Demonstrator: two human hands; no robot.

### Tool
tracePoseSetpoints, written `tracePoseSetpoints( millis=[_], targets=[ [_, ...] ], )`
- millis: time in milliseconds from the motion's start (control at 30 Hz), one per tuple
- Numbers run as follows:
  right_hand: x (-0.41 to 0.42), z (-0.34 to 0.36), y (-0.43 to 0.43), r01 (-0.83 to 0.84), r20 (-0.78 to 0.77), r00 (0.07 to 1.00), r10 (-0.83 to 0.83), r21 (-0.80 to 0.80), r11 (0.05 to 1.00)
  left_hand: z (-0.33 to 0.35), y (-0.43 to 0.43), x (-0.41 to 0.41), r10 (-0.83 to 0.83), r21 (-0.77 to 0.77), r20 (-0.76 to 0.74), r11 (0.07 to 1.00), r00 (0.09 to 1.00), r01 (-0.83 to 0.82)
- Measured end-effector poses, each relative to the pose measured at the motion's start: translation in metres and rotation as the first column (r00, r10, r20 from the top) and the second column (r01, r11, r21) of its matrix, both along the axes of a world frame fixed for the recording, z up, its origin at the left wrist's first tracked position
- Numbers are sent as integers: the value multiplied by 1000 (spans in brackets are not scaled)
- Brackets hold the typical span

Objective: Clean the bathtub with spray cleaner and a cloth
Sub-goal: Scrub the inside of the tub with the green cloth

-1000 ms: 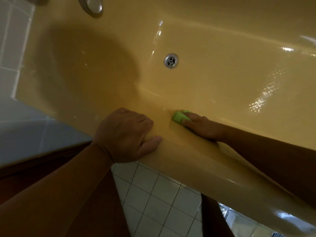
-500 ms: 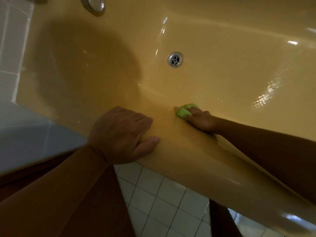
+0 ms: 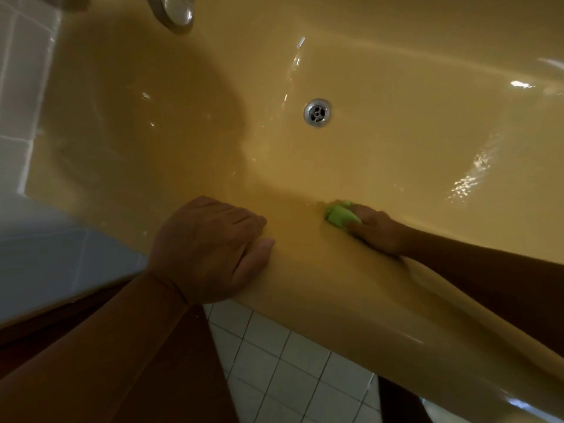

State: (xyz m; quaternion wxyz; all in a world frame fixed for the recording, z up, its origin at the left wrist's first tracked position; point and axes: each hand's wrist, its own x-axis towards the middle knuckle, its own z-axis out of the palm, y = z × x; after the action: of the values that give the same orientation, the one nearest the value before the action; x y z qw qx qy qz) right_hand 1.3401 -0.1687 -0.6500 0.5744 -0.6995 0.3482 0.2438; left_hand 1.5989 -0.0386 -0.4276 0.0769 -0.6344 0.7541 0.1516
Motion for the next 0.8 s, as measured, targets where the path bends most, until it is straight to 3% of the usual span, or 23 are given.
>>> tracePoseSetpoints(
  millis=[67, 100, 167, 267, 400, 500, 700, 800],
  targets=[
    [25, -39, 0, -34, -142, 990, 19, -103, 994, -1, 1, 2, 8, -4, -1, 1000, 1000, -8],
    [43, -42, 1, -22, -142, 990, 4, -123, 992, -1, 1, 3, 10, -8, 1, 1000, 1000, -10],
    [78, -26, 4, -5, -33, 999, 3, -76, 997, -1, 1, 5, 8, -8, 4, 1000, 1000, -8],
    [97, 31, 10, 59, 168, 983, -80, 126, 990, -1, 0, 7, 18, 4, -1, 1000, 1000, -18],
    [43, 120, 20, 50, 282, 953, -114, 222, 974, -2, -1, 9, 33, 25, -11, 999, 999, -33],
    [1, 141, 18, 63, 219, 967, -131, 291, 955, -2, 0, 11, 47, 8, -36, 999, 998, -47],
    [15, 37, 8, 85, -70, 994, -80, 72, 994, -1, 0, 15, 56, 11, -31, 998, 998, -56],
    [51, 43, 13, 101, -9, 995, -101, 120, 988, -3, 0, 17, 56, 18, -13, 998, 998, -56]
  ],
)
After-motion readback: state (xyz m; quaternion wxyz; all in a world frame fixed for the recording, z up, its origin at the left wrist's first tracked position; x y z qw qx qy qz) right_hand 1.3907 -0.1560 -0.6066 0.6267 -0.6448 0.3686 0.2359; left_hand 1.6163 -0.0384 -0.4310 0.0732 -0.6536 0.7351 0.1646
